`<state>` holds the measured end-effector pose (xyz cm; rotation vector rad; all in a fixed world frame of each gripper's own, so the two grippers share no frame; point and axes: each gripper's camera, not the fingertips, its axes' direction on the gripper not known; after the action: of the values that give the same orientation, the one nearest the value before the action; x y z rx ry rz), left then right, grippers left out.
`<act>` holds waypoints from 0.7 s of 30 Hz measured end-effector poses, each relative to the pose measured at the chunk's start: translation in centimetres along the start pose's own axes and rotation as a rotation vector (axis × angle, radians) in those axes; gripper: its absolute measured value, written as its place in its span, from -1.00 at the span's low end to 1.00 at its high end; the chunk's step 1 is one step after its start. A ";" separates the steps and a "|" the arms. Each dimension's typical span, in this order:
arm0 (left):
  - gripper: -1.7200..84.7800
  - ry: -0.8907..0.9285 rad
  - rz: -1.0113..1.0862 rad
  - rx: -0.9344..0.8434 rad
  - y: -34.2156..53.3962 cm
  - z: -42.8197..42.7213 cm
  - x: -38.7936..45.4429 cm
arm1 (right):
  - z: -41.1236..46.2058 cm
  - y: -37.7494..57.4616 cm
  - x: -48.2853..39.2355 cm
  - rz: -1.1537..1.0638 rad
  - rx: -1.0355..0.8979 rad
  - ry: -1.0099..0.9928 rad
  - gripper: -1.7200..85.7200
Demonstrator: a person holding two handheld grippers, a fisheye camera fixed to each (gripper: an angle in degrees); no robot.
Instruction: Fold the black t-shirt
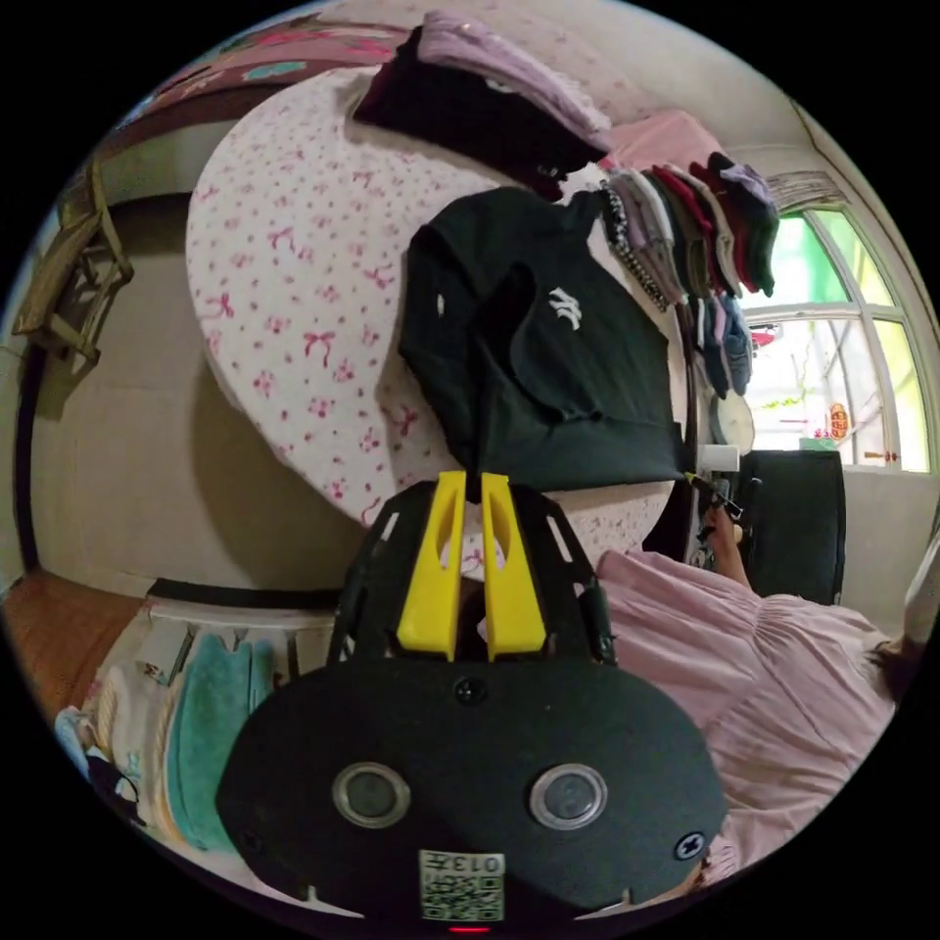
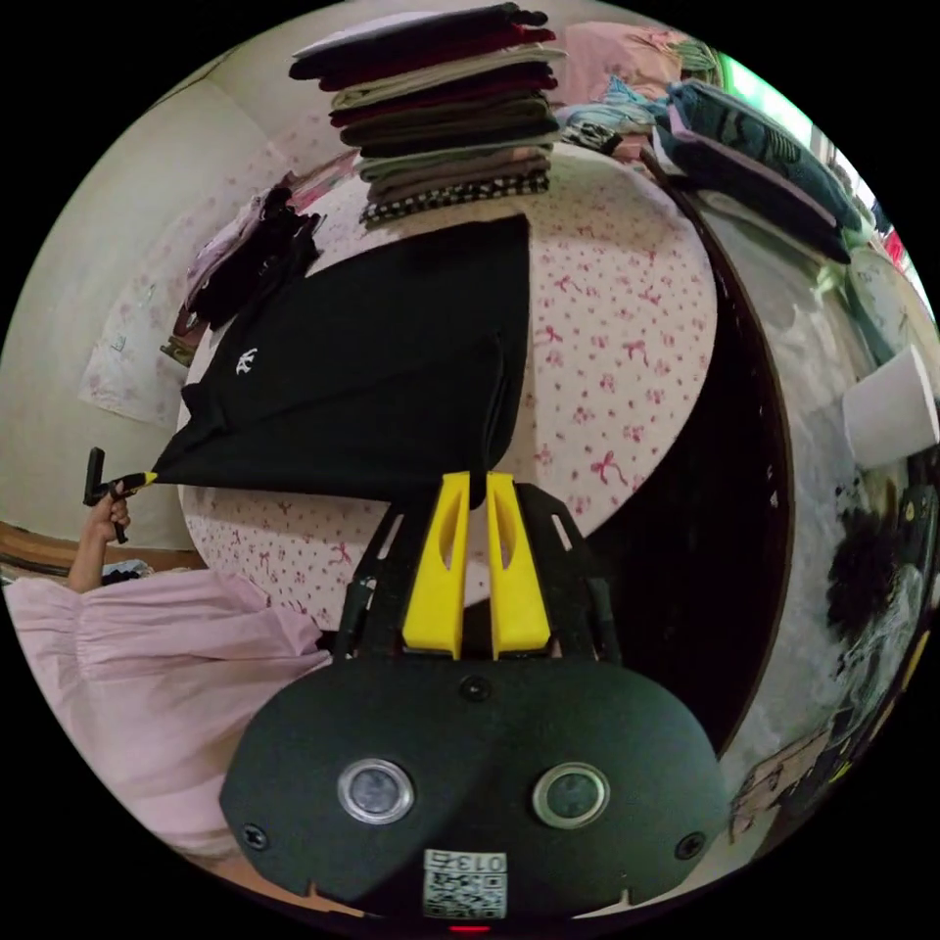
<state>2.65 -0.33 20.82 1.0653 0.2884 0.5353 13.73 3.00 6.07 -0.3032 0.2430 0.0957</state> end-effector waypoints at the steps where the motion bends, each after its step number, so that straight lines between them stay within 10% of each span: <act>1: -0.92 -0.002 -0.018 -0.010 0.1 0.7 -0.5 | 1.4 0.6 -0.2 0.011 -0.022 -0.001 -0.88; 21: -0.66 -0.335 0.243 0.156 -8.6 2.9 10.9 | 4.0 -10.6 -14.8 -0.170 0.009 0.322 -0.82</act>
<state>15.44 0.26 14.88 1.3307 -0.0977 0.5466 1.68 -6.63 16.49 -0.3290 0.5349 -0.1237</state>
